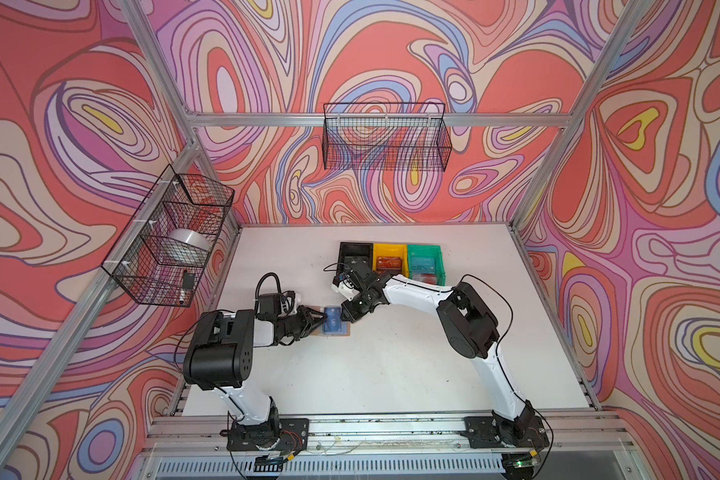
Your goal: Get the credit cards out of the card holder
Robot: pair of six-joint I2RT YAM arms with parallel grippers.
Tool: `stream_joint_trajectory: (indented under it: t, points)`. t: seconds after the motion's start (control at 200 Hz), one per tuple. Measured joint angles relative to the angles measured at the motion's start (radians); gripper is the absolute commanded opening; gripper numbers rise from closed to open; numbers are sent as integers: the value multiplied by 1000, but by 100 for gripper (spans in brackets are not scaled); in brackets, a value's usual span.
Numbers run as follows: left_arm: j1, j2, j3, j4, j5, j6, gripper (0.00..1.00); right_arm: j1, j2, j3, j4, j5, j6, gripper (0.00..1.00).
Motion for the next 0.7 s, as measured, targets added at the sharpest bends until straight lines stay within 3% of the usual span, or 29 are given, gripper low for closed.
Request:
stream_joint_trajectory:
  t: [0.13,0.366,0.511,0.701]
  points:
    - [0,4,0,3,-1,-5,19,0,0,0,0,0,0,15]
    - [1,26,2,22,2,-11,16,0,0,0,0,0,-3,15]
    - [2,34,2,27,-2,-17,0,0,1,2,-2,-1,-3,15]
    - [4,41,2,48,0,-18,0,-1,1,2,-4,-2,-3,15]
